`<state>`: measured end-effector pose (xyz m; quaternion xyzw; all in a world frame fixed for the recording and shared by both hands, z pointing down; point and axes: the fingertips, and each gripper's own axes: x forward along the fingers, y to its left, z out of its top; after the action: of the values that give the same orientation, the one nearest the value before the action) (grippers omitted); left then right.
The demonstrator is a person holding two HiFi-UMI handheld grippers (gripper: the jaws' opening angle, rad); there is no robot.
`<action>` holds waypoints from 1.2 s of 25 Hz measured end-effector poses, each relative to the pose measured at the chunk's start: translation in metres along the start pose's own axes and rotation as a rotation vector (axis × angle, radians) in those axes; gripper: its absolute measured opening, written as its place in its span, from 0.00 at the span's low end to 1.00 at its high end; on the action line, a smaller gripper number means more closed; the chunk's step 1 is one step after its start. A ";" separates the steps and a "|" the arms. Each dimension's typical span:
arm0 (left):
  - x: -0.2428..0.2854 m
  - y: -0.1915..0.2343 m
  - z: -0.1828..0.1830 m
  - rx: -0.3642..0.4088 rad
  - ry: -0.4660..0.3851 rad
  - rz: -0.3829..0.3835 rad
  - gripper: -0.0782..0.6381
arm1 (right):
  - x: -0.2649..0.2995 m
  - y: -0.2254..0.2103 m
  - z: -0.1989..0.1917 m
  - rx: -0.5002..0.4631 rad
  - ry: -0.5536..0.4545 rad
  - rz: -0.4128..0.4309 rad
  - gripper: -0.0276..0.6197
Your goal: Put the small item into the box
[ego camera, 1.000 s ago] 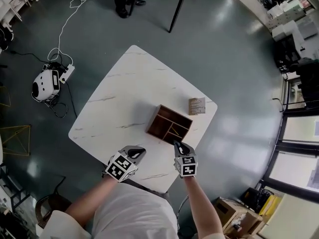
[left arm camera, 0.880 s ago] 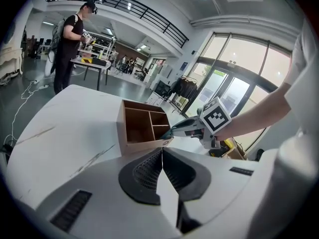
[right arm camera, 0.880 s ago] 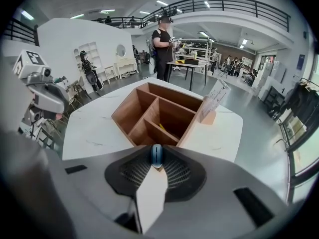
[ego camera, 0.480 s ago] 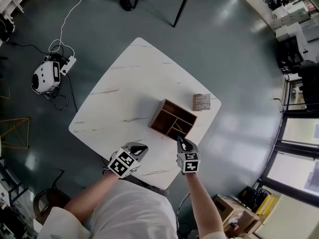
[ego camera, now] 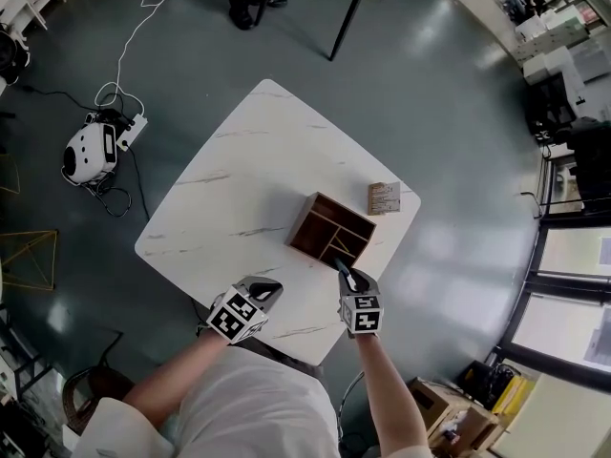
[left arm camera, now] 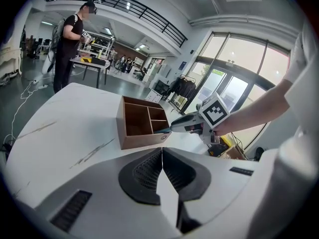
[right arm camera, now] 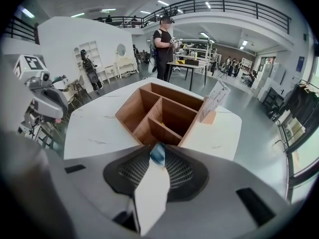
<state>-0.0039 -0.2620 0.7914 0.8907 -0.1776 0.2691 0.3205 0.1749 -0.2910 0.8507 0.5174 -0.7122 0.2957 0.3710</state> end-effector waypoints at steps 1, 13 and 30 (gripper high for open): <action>-0.001 -0.002 -0.001 0.003 0.000 -0.001 0.13 | -0.002 0.001 0.000 0.002 -0.004 0.000 0.21; 0.001 -0.032 -0.004 0.054 0.001 -0.023 0.13 | -0.032 0.010 -0.002 0.008 -0.073 0.002 0.21; -0.015 -0.101 -0.014 0.075 -0.058 0.055 0.13 | -0.125 0.033 -0.029 -0.005 -0.234 0.043 0.12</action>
<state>0.0284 -0.1765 0.7431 0.9043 -0.2012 0.2583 0.2739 0.1731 -0.1932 0.7616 0.5322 -0.7622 0.2395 0.2803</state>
